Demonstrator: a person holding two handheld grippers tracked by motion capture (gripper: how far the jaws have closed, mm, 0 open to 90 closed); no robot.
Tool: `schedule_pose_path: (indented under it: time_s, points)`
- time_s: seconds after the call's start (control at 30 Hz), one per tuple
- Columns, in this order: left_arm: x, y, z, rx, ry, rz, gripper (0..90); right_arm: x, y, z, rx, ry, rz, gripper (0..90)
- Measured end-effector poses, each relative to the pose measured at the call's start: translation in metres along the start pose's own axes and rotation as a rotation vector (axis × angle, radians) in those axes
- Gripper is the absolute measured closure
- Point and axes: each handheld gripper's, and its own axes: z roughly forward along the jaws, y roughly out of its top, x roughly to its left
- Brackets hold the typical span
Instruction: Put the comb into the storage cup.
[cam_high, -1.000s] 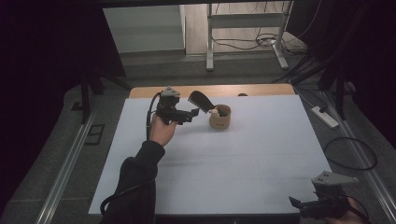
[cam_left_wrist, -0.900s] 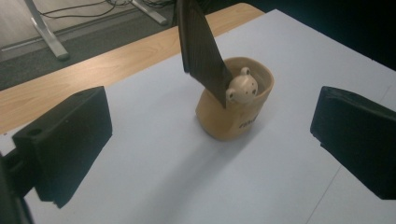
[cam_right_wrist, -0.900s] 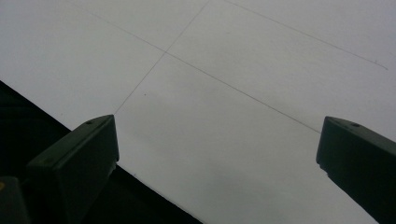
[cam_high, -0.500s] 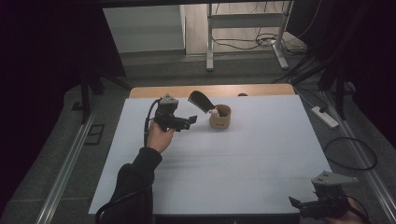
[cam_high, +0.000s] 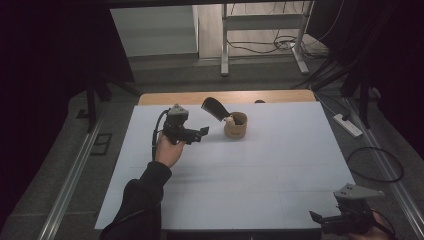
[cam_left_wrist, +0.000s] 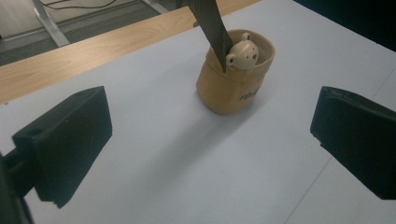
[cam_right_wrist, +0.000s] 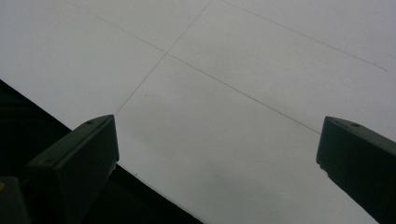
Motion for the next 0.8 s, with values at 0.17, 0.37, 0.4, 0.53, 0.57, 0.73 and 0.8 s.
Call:
schedule_pose_path:
  time_s: [0.17,0.37,0.4,0.53,0.57,0.73,0.8]
  points:
    - [-0.001,-0.003,-0.004,-0.004,-0.002,-0.002,0.0,0.0,0.0,0.0,0.002,0.001,-0.005,0.0]
    - [-0.004,-0.007,-0.009,0.004,0.002,0.005,0.0,0.001,0.0,0.0,-0.005,-0.002,-0.004,0.0]
    - [-0.004,-0.008,-0.01,0.008,0.002,0.008,0.0,0.001,0.0,0.0,-0.005,-0.001,-0.004,0.0]
    - [-0.006,-0.011,-0.014,0.005,0.004,0.004,0.0,0.001,0.0,-0.001,-0.007,-0.003,-0.013,0.0]
    - [-0.006,-0.012,-0.015,0.006,0.004,0.005,0.0,0.002,0.0,-0.001,-0.007,-0.003,-0.013,0.0]
    - [-0.009,-0.015,-0.02,0.007,0.009,0.007,0.0,0.001,0.0,-0.001,-0.009,-0.002,-0.012,0.0]
    - [-0.01,-0.017,-0.021,0.008,0.009,0.007,0.0,0.001,0.0,-0.001,-0.01,-0.003,-0.011,0.0]
